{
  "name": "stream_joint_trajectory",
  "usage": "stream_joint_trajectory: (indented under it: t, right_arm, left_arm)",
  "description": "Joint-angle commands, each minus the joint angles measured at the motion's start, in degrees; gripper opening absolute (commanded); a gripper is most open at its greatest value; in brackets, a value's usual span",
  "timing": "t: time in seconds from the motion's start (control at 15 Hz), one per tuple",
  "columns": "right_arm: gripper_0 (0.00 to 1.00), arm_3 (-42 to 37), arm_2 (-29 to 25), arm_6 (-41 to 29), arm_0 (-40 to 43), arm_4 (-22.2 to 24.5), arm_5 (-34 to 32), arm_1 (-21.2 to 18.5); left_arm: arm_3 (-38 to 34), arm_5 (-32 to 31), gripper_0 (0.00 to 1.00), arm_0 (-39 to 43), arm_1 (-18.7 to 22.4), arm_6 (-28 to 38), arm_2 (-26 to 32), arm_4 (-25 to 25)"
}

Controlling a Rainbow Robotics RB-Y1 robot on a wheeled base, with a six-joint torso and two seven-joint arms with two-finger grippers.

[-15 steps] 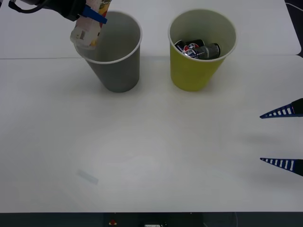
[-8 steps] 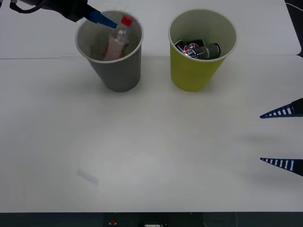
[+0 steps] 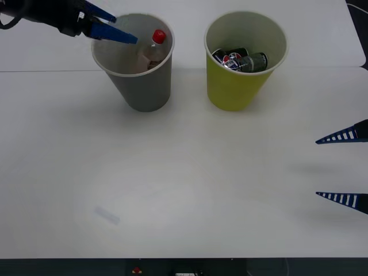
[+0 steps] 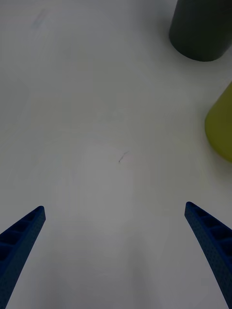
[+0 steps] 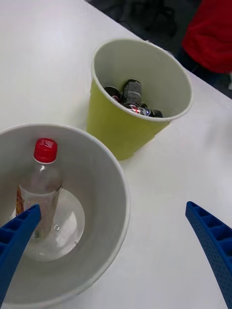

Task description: Put the can into the green bin and the plastic bottle into the gray bin

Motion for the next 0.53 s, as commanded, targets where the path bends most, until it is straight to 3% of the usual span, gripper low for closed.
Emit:
stream_joint_trajectory:
  t: [0.07,0.53]
  right_arm:
    - [1.0,0.0,0.0,0.0,0.0,0.0,0.0,0.0]
    - [1.0,0.0,0.0,0.0,0.0,0.0,0.0,0.0]
  left_arm:
    - [-4.0,0.0,1.0,8.1,2.7,-8.4,5.4,3.5]
    - [-7.9,-2.6,1.0,29.7,7.8,-34.9,15.0,16.6]
